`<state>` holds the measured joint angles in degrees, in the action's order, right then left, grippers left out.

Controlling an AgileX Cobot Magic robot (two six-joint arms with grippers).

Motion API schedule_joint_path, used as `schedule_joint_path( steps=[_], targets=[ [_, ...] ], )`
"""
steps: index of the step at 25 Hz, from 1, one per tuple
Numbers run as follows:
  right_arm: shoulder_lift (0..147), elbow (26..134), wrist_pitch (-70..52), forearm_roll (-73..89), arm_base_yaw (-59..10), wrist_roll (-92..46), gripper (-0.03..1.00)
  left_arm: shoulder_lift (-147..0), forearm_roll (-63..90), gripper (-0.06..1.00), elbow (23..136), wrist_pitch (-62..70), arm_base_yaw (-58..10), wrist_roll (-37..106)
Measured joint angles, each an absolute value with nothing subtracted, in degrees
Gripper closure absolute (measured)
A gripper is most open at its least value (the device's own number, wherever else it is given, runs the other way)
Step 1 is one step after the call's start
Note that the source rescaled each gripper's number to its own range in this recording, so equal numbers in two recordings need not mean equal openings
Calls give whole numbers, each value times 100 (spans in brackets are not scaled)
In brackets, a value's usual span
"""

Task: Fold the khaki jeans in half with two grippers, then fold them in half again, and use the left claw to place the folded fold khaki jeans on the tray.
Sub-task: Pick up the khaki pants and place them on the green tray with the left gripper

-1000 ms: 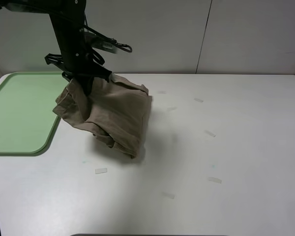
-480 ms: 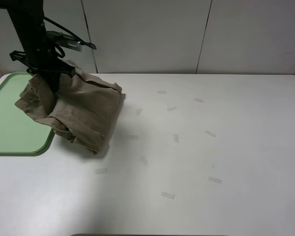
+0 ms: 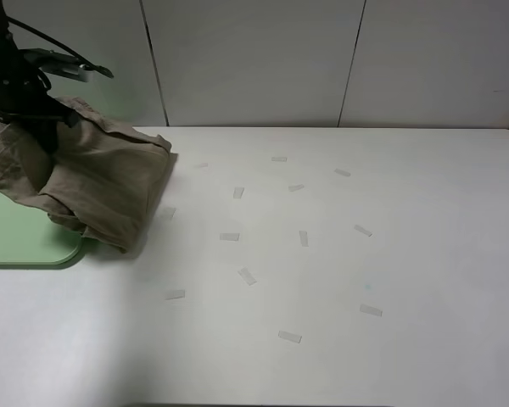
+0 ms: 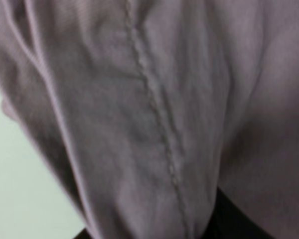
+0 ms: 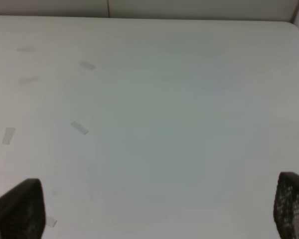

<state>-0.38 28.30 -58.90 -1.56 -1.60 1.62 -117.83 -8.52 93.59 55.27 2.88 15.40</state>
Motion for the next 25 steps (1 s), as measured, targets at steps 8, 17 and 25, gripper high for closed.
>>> schedule_joint_path(
  steps=[8,17,25],
  targets=[
    [-38,2830,-5890,-156,-160,162,-3,-11783,-584,83,9359,5186,865,2337],
    [-38,2830,-5890,-156,-160,162,-3,-11803,-462,83,9359,4869,1372,2817],
    [-38,2830,-5890,-156,-160,162,-3,-12046,-340,83,9359,4843,1660,3169]
  ],
)
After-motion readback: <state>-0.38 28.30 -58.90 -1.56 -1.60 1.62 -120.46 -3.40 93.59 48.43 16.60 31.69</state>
